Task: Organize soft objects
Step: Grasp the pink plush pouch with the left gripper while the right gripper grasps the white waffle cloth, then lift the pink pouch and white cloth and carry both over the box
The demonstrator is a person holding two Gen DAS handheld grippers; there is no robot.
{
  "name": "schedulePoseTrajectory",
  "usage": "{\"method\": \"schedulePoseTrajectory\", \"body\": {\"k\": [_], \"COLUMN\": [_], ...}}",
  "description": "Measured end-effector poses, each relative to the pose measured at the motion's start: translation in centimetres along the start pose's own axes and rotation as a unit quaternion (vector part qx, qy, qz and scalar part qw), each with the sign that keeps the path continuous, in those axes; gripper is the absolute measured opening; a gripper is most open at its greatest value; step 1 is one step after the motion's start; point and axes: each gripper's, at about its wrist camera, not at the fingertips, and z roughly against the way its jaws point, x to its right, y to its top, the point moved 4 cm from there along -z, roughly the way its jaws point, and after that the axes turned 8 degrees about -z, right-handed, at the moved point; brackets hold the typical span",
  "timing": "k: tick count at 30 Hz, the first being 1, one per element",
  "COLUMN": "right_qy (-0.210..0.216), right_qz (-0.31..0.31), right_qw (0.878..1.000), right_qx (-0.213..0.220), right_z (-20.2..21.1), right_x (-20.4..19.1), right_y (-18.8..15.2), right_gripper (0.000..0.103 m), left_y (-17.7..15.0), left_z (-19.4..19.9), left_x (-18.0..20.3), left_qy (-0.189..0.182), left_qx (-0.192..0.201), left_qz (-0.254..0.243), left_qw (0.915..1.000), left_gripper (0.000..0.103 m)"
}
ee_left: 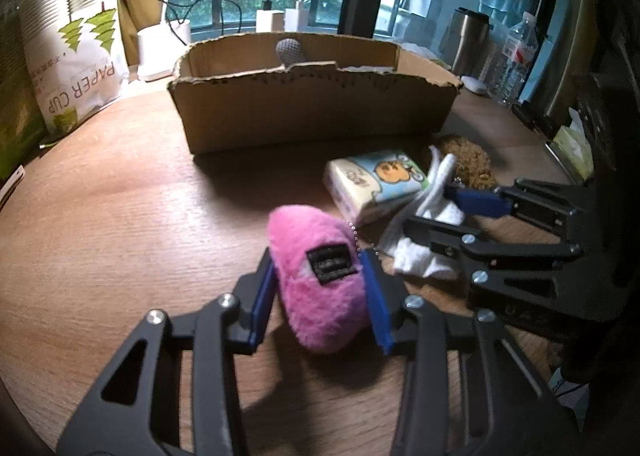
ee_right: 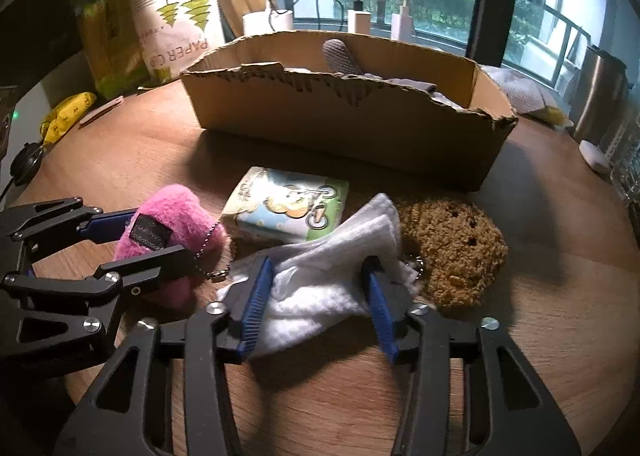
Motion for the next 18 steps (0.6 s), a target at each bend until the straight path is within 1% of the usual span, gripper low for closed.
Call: {"method": "schedulePoseTrajectory", "body": {"k": [2, 5, 11, 18], "right_qy": [0.000, 0.003, 0.022, 0.027], "right_qz": [0.011, 0.015, 0.018, 0.022], "right_qw": [1.000, 1.000, 1.000, 0.999], "right_qx": [0.002, 0.003, 0.006, 0.034], "right_z": [0.1, 0.1, 0.6, 2.5], "right_x": [-0.4, -0.8, -1.1, -1.4], "right_y": [-0.2, -0.1, -0.2, 0.9], "right_gripper": [0.033, 0.026, 0.024, 0.024], "left_y": [0.0, -0.1, 0.2, 1.0], "left_z": [0.4, 0.8, 2.0, 3.0], "left_x": [-0.2, -0.4, -0.8, -1.0], "left_qy": [0.002, 0.003, 0.008, 0.013], "left_qx": [0.005, 0.009, 0.022, 0.036], "left_qz": [0.004, 0.008, 0.012, 0.013], "left_qw": [1.0000, 0.9999, 0.9997, 0.9992], "left_gripper": [0.042, 0.042, 0.042, 0.042]}}
